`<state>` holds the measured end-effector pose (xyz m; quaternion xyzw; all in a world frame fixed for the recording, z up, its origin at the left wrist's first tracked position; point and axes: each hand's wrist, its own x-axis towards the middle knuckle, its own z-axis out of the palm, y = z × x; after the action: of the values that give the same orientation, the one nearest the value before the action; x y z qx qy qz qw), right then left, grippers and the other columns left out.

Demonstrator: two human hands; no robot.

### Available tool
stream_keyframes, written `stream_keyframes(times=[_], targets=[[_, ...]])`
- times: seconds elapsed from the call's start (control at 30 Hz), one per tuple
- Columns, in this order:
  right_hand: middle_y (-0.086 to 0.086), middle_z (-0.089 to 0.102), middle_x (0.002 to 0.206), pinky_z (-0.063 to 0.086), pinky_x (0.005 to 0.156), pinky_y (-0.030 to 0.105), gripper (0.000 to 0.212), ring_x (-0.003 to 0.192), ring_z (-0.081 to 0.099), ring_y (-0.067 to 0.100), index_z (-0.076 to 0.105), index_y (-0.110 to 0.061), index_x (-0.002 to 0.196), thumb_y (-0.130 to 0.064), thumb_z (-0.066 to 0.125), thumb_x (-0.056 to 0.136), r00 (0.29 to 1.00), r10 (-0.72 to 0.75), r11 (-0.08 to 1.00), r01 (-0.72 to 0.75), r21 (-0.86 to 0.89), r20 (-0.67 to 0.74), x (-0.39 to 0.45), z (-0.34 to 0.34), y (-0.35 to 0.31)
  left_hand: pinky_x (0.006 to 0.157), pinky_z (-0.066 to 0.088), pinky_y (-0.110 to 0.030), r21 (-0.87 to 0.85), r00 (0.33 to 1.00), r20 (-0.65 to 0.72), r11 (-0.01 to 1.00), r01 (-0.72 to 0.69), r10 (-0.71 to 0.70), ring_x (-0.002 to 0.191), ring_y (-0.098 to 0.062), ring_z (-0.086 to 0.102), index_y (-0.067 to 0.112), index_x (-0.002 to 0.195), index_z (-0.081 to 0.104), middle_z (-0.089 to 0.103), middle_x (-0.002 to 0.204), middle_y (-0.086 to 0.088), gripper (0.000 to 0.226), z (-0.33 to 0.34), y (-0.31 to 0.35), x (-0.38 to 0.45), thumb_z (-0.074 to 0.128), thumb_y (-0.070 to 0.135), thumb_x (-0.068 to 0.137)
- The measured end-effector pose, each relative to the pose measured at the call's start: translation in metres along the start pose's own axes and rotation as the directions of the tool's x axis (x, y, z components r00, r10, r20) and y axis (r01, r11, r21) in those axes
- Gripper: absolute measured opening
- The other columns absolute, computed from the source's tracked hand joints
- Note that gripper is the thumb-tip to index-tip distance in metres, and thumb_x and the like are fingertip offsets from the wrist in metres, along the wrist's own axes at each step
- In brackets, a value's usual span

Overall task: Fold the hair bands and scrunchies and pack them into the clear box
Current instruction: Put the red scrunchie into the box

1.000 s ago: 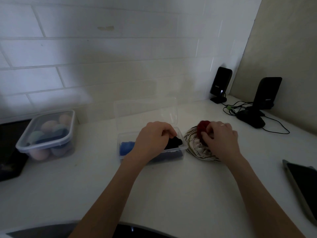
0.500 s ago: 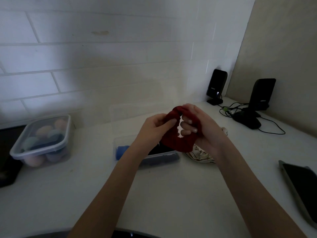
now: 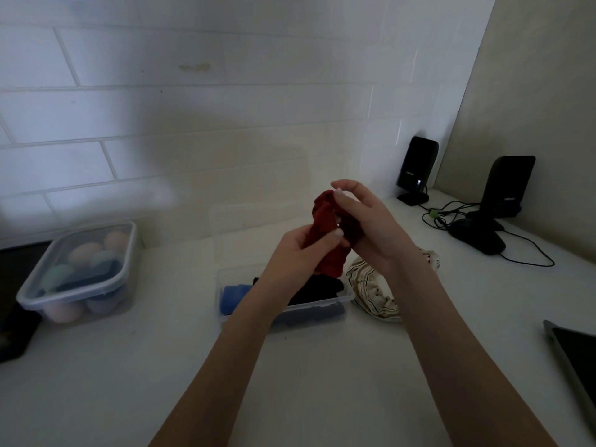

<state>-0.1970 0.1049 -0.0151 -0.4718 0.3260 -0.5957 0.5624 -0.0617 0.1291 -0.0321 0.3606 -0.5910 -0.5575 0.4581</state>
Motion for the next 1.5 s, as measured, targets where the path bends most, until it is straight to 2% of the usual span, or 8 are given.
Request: stream_keyframes(times=[0.13,0.27,0.47,0.63,0.93,1.1,1.3,1.5], targets=[[0.005,0.061,0.081,0.052,0.069,0.033,0.016,0.07,0.057,0.014,0.058,-0.017,0.098,-0.01,0.06,0.084,0.999,-0.027,1.0,0.027,-0.007,0.046,0.005,-0.01,0.004,0.07,0.056,-0.032,0.049,0.986,-0.154,0.997,-0.062,0.069,0.072,-0.025,0.065,0.016,0.076,0.064,0.068,0.071,-0.006,0.019,-0.01,0.004,0.002,0.054,0.019,0.092],[0.004,0.066,0.089,0.06,0.073,0.036,0.02,0.077,0.069,0.017,0.062,-0.014,0.098,0.003,0.055,0.09,0.998,-0.047,0.938,0.059,-0.342,0.043,0.008,-0.01,0.011,0.078,0.055,-0.035,0.035,0.946,-0.325,0.999,-0.01,0.021,0.078,-0.021,0.062,0.018,0.08,0.065,0.058,0.069,-0.001,0.019,-0.03,0.006,0.009,0.051,0.021,0.093],[0.01,0.065,0.092,0.06,0.069,0.037,0.017,0.076,0.07,0.022,0.063,-0.011,0.105,-0.003,0.056,0.092,0.999,-0.031,0.947,0.027,-0.321,-0.006,0.008,0.005,0.014,0.063,0.06,-0.031,-0.036,0.963,-0.241,0.993,0.112,-0.118,0.071,-0.015,0.07,0.017,0.094,0.061,0.066,0.086,-0.005,0.009,-0.041,0.005,0.002,0.053,0.02,0.093],[0.005,0.066,0.088,0.061,0.066,0.034,0.018,0.068,0.069,0.016,0.063,-0.011,0.103,-0.005,0.064,0.087,0.989,-0.137,0.908,0.103,-0.407,-0.055,0.003,0.019,0.012,0.041,0.049,-0.022,0.185,0.956,-0.285,0.974,0.129,-0.073,0.053,-0.017,0.07,0.017,0.108,0.056,0.07,0.087,-0.008,0.018,-0.044,0.0,-0.002,0.055,0.025,0.092],[0.006,0.066,0.108,0.06,0.074,0.031,0.028,0.086,0.069,0.014,0.058,-0.02,0.114,-0.015,0.065,0.087,0.984,0.096,0.834,0.004,-0.552,0.151,-0.004,0.018,0.008,0.042,0.049,-0.02,0.021,0.967,-0.249,0.998,0.062,-0.055,0.055,-0.014,0.069,0.018,0.106,0.055,0.068,0.078,-0.003,0.014,-0.052,0.008,-0.011,0.055,0.018,0.092],[0.009,0.067,0.082,0.056,0.059,0.024,0.008,0.064,0.067,0.014,0.066,-0.013,0.092,-0.007,0.065,0.087,0.995,0.016,0.824,0.042,-0.566,0.098,0.002,0.019,0.017,0.046,0.05,-0.019,0.157,0.963,-0.267,0.984,0.086,-0.041,0.067,-0.013,0.071,0.02,0.103,0.061,0.07,0.086,-0.005,0.015,-0.069,0.008,-0.011,0.06,0.021,0.089],[0.008,0.07,0.077,0.056,0.053,0.019,0.021,0.054,0.066,0.011,0.069,-0.008,0.095,-0.026,0.065,0.087,0.963,0.268,0.599,-0.149,-0.787,0.022,0.002,0.023,0.027,0.061,0.051,-0.023,0.65,0.94,-0.327,0.745,0.149,0.098,0.064,-0.011,0.066,0.02,0.08,0.065,0.068,0.071,0.001,0.016,-0.096,-0.006,-0.014,0.07,0.035,0.078],[0.0,0.061,0.059,0.043,0.054,0.025,0.026,0.053,0.053,0.008,0.073,-0.014,0.069,-0.037,0.069,0.08,0.985,0.172,0.415,-0.062,-0.908,0.011,0.003,0.041,0.057,0.057,0.038,-0.029,0.889,0.967,-0.244,0.415,0.193,0.074,0.068,-0.021,0.057,0.015,0.069,0.07,0.059,0.066,-0.004,0.036,-0.099,-0.013,-0.015,0.06,0.047,0.083]])
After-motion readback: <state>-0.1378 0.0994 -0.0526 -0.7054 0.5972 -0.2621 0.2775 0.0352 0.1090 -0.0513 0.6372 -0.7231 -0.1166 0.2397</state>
